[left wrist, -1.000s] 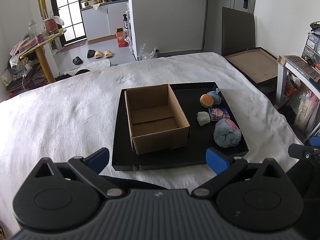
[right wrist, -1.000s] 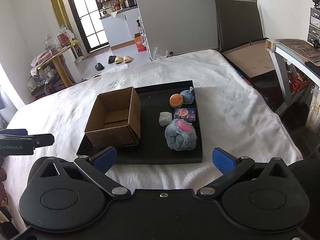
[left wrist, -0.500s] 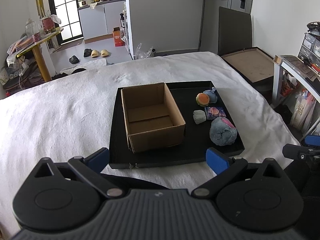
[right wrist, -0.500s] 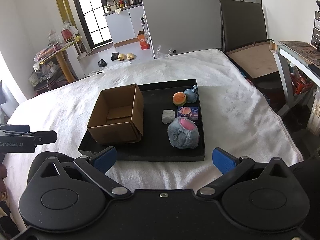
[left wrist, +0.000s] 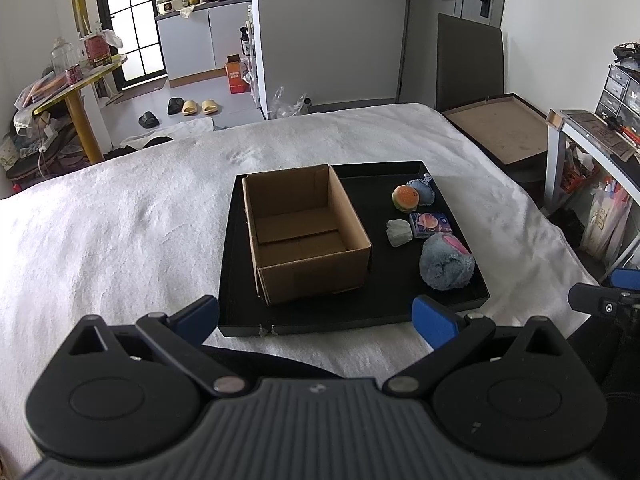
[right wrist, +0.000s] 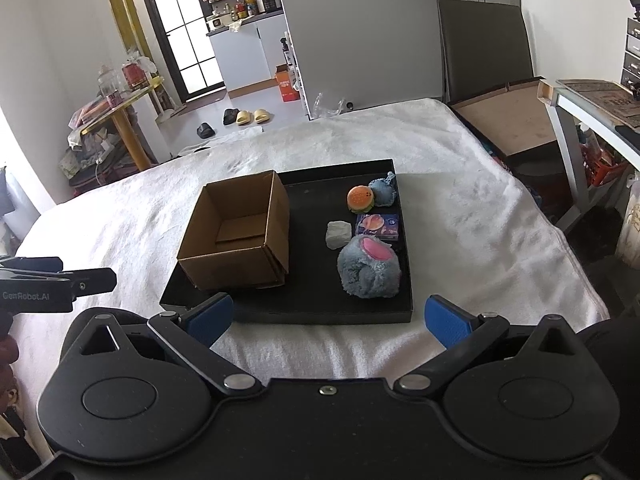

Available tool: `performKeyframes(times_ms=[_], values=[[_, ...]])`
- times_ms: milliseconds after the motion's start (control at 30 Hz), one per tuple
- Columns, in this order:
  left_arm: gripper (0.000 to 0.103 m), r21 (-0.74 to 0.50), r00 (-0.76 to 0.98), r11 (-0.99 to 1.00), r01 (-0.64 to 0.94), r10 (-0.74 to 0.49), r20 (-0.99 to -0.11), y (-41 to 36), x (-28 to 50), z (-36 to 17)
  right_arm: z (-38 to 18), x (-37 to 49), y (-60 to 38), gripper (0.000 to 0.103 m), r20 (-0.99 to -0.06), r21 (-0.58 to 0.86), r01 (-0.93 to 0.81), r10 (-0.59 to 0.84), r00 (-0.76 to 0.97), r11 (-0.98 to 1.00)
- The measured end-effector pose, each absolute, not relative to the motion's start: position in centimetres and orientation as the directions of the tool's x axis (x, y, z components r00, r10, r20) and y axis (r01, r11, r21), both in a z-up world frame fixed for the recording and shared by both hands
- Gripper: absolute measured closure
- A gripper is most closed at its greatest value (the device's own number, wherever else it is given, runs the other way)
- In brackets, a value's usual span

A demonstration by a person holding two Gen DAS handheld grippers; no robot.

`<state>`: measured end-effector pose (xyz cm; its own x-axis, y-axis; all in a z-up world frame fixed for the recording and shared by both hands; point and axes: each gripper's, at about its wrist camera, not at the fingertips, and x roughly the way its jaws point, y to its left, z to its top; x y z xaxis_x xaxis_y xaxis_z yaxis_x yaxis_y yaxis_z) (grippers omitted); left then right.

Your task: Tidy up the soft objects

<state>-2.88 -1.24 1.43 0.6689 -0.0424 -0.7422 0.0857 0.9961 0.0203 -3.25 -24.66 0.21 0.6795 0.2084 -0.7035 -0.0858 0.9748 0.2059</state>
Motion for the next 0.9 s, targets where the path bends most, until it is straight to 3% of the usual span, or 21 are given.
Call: performKeyframes(times_ms=[900], values=[[0.001, -0.015, 0.625, 1.000, 0.018, -0.023, -0.781, -0.4, 0.5, -1.1, -1.7, -0.8, -25.0, 0.000, -0.714, 0.226, -0.082, 0.223, 0.664, 0.971]])
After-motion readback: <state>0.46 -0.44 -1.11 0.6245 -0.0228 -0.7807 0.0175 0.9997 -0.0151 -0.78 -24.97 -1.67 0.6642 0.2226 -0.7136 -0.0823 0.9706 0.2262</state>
